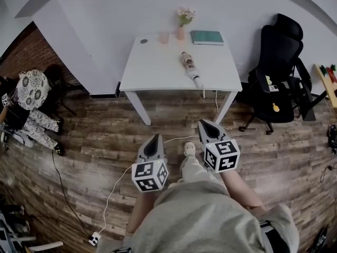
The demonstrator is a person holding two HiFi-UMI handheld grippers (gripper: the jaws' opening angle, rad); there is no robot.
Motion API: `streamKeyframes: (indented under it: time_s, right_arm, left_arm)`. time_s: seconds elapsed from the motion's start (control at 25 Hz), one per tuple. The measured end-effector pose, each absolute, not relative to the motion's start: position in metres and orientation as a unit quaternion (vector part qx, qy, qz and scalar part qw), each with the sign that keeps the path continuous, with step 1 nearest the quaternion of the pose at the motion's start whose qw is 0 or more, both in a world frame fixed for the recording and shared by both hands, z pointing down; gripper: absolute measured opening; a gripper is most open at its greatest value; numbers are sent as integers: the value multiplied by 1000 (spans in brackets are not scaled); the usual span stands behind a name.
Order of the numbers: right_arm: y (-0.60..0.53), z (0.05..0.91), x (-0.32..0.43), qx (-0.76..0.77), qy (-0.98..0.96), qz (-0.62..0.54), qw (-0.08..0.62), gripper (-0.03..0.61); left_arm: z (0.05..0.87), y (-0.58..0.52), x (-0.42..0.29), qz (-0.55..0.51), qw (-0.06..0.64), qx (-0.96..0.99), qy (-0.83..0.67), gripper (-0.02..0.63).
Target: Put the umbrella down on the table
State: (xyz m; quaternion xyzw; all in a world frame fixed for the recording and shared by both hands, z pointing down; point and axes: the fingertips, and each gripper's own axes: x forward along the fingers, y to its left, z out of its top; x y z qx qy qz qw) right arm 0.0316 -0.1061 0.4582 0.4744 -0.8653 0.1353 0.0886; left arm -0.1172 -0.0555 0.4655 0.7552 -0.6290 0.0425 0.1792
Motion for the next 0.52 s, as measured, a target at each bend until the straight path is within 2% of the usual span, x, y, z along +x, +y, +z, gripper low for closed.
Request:
streamKeyframes:
  time_s: [0.52]
  right_arm:
    - [-111, 461, 40, 474, -866, 136, 84, 0]
  left_arm:
    - [468, -59, -110, 45, 180, 754, -630, 8]
